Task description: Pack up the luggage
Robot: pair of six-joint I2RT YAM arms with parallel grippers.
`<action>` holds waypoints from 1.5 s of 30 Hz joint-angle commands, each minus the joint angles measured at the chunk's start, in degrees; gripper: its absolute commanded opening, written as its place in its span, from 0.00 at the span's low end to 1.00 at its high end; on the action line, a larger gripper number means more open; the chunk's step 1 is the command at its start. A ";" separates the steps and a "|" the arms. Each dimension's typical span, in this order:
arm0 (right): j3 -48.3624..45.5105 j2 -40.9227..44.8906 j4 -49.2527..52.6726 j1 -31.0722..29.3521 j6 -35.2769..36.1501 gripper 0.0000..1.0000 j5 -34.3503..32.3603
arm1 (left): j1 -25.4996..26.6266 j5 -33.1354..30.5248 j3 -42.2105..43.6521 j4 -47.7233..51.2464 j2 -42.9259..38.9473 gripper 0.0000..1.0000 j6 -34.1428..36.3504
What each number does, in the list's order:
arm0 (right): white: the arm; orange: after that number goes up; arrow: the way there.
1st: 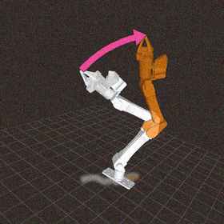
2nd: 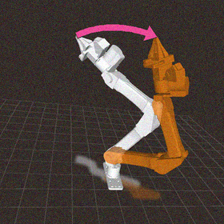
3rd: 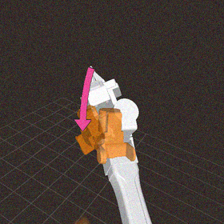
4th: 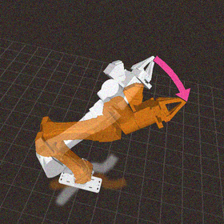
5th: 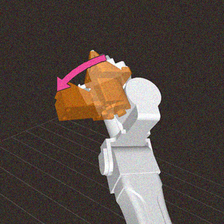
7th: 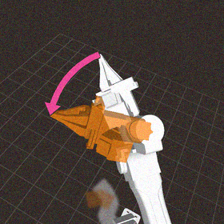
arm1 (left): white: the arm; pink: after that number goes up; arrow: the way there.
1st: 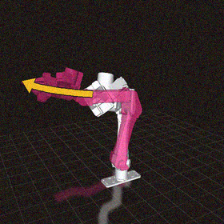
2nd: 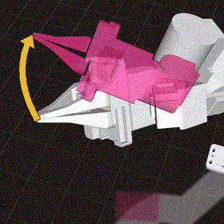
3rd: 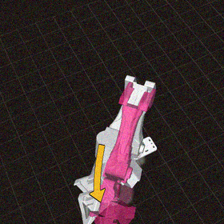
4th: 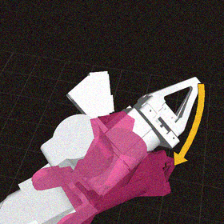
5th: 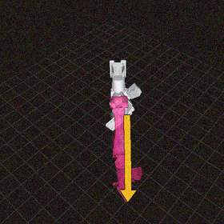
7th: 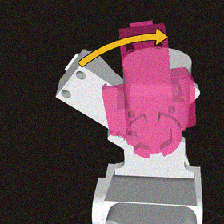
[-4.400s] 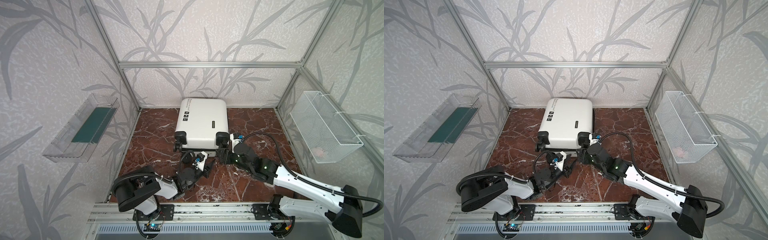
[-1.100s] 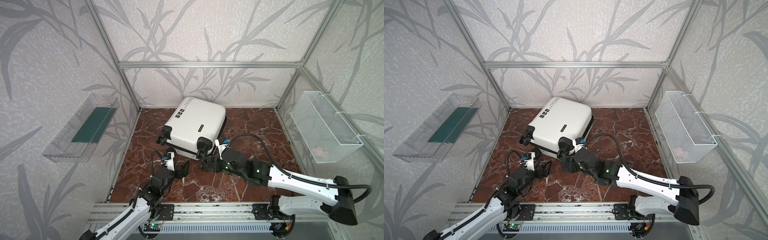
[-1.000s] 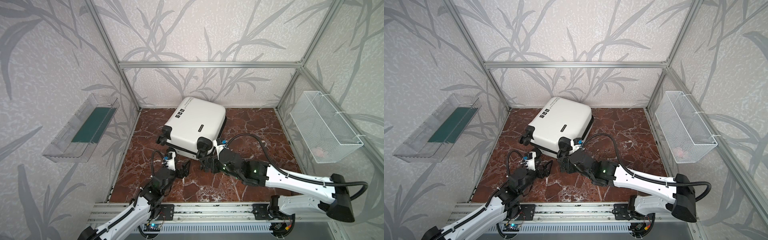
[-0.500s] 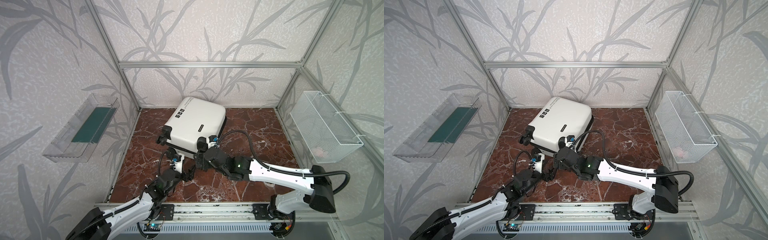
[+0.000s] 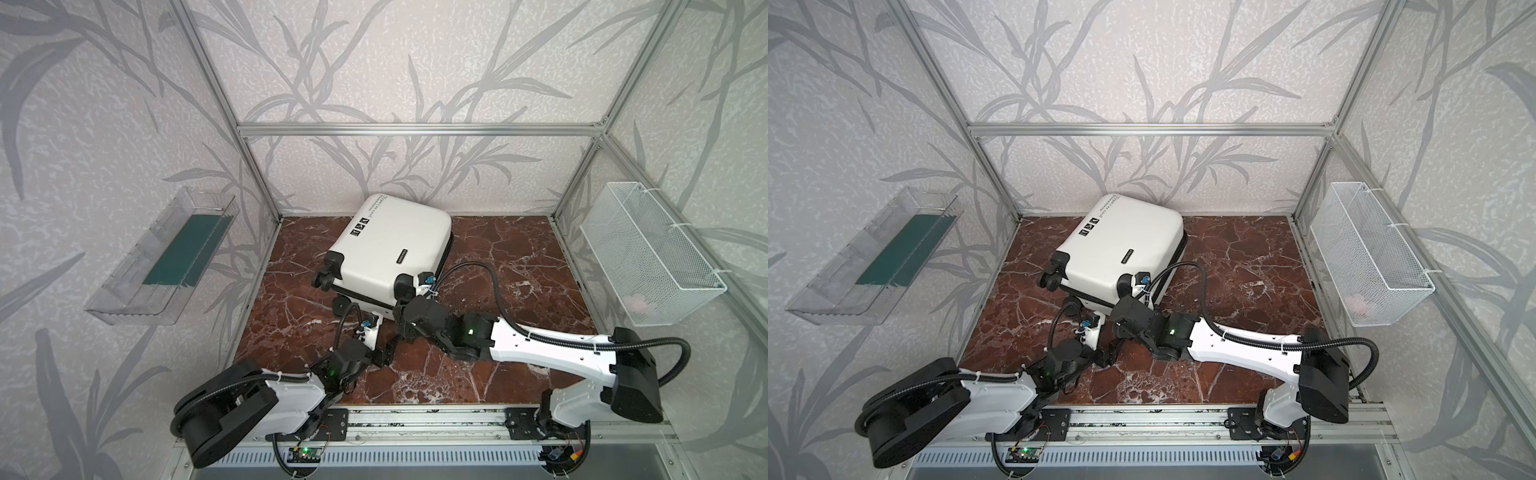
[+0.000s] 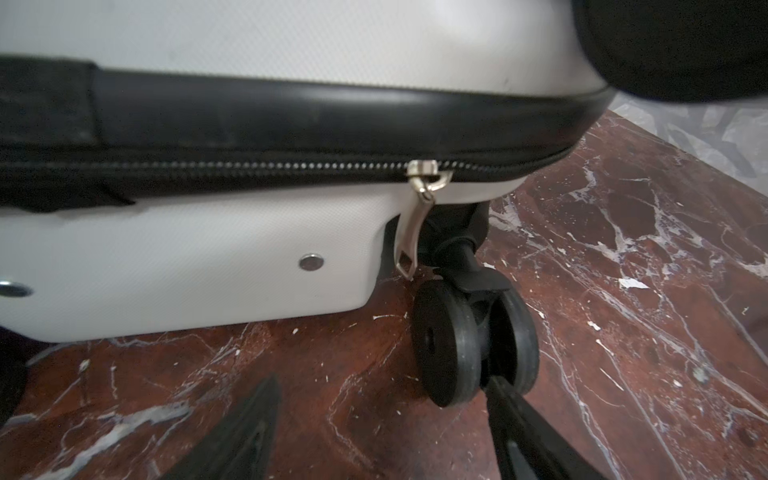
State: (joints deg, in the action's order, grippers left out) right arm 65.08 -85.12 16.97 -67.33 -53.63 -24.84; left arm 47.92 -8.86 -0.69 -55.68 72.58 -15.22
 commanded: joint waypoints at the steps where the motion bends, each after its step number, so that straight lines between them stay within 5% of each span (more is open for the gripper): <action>1: -1.08 1.64 0.24 0.51 0.17 0.57 -1.13 | 0.24 -1.80 -0.90 -12.01 4.24 0.79 0.65; 8: -2.21 2.94 -0.07 1.58 0.95 0.48 -0.36 | 0.49 -2.74 -0.81 -18.48 9.91 0.79 0.37; 15: -1.97 1.84 -1.15 2.09 0.89 0.79 1.22 | 0.43 -3.09 -0.98 -19.20 10.72 0.79 0.46; 24: 1.50 -1.04 1.35 2.12 -0.37 0.87 1.54 | 0.42 -3.31 -0.54 -19.57 10.07 0.79 0.18; 34: 7.00 -4.79 8.00 1.31 -3.19 0.83 -2.30 | 0.42 -2.87 -0.10 -22.04 11.05 0.79 -0.43; 45: 6.58 -4.71 9.16 1.32 -4.07 0.58 -3.59 | 0.42 -2.62 0.34 -25.28 13.83 0.79 -0.62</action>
State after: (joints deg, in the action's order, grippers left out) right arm 71.50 -90.41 24.25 -66.02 -57.34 -26.28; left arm 48.03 -11.03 -0.64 -78.04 86.15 -15.62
